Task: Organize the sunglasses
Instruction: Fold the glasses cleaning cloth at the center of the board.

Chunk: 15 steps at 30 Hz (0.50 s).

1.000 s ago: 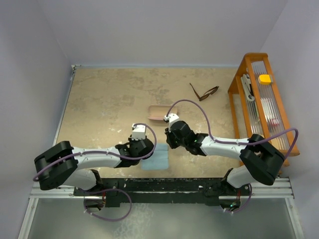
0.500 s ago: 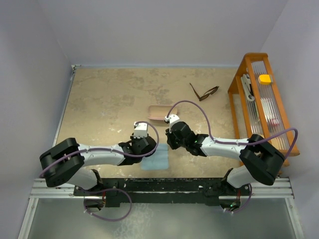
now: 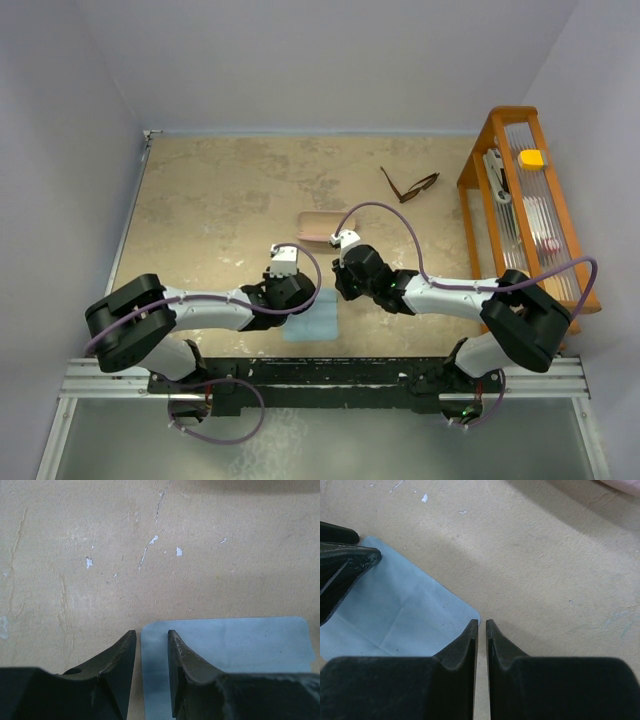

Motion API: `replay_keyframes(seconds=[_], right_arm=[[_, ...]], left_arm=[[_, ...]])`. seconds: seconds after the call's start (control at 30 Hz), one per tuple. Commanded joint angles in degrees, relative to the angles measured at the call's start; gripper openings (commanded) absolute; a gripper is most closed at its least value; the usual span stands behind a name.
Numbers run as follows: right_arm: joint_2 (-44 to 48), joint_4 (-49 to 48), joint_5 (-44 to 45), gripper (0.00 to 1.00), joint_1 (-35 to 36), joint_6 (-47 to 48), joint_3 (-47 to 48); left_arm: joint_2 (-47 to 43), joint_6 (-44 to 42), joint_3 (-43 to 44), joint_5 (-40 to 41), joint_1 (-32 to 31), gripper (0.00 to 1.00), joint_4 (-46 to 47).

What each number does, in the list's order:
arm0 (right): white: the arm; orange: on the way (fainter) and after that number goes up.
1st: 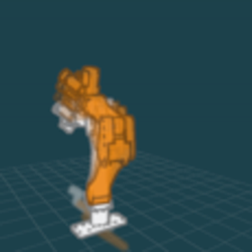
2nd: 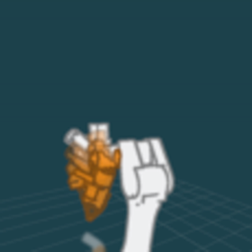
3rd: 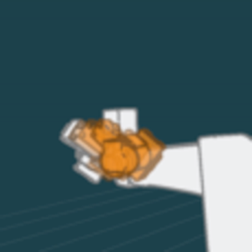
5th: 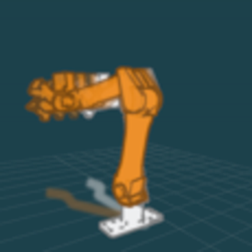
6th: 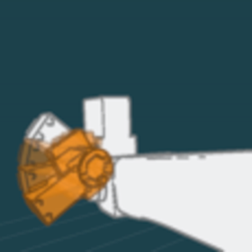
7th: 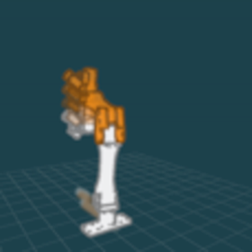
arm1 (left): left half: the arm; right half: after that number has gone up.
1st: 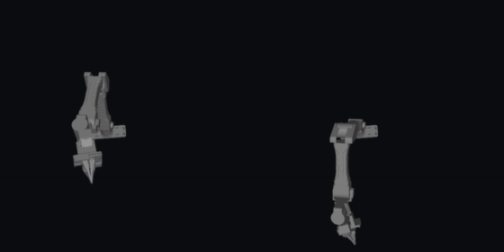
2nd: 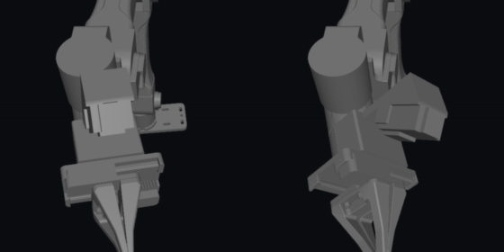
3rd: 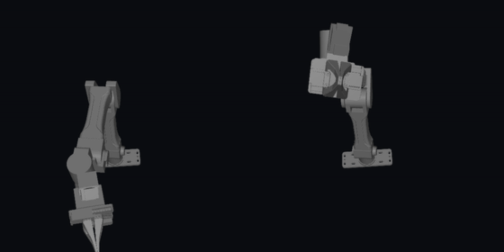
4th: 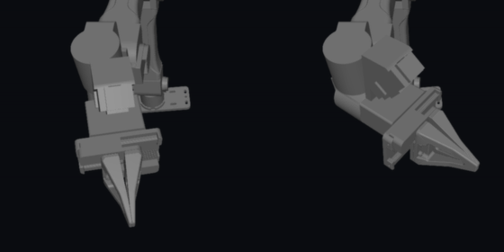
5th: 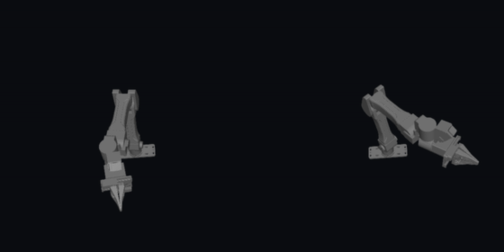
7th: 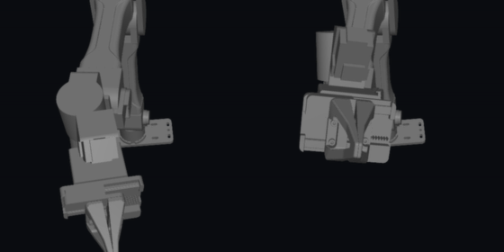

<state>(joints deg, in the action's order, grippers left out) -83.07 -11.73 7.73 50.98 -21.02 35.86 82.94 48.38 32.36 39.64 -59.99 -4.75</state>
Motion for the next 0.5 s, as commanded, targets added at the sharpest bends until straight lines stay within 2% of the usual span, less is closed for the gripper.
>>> replay_keyframes(seconds=[0.0,0.47], right_arm=[[1.85,-1.99,-0.74,0.14,-0.12,0.26,-0.58],[2.29,-1.69,-1.47,0.14,-0.16,0.19,-0.93]], left_arm=[[0.65,-0.56,1.83,0.00,0.55,0.29,1.85],[3.39,0.48,2.10,-2.57,0.53,0.24,-0.32]])
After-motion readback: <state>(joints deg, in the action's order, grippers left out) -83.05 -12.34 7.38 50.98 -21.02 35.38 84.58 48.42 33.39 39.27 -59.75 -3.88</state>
